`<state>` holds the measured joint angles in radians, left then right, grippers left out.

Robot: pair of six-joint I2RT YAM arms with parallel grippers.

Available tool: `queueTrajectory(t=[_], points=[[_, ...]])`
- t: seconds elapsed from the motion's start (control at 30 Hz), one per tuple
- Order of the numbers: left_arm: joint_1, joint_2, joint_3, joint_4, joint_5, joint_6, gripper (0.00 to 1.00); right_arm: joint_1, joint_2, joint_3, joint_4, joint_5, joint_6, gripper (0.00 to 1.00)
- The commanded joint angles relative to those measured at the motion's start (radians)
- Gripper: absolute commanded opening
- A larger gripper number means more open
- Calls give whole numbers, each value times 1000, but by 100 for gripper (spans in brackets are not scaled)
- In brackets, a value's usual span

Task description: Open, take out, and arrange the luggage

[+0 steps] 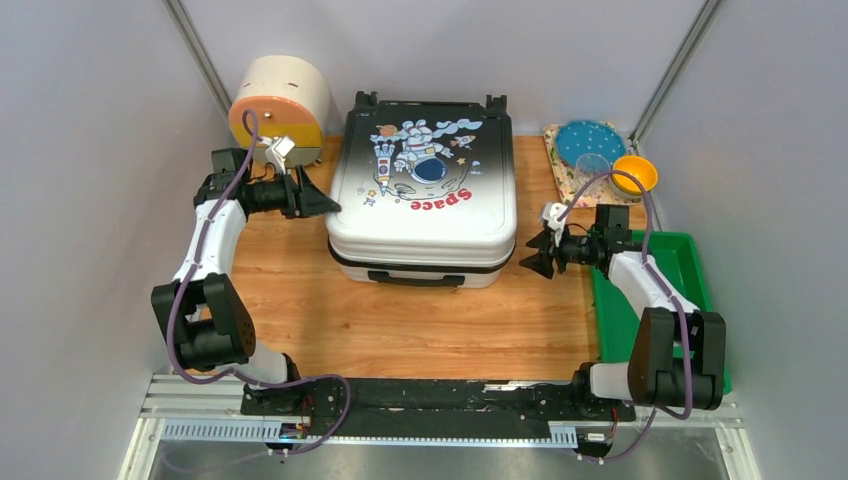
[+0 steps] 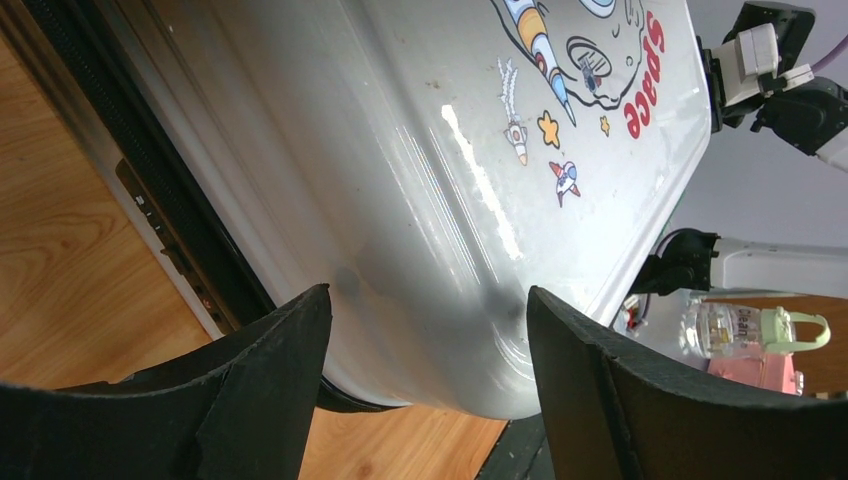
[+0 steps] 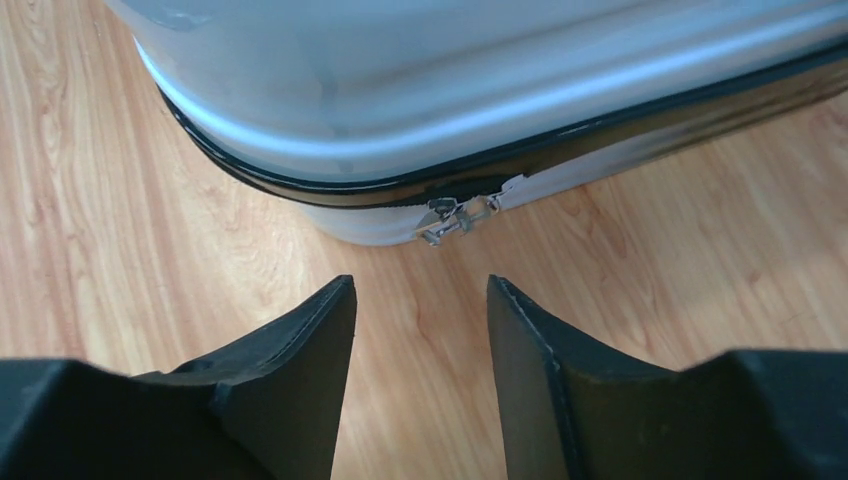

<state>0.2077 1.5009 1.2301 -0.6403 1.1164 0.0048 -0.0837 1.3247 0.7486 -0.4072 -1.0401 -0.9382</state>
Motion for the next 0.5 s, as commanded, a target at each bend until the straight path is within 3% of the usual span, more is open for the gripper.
queueTrajectory(t=[0.0, 0.47], points=[[-5, -16, -7, 39, 16, 3, 79, 16, 13, -34, 203, -55, -28, 53], [-19, 2, -18, 65, 3, -19, 79, 42, 91, -9, 249, -60, -45, 43]])
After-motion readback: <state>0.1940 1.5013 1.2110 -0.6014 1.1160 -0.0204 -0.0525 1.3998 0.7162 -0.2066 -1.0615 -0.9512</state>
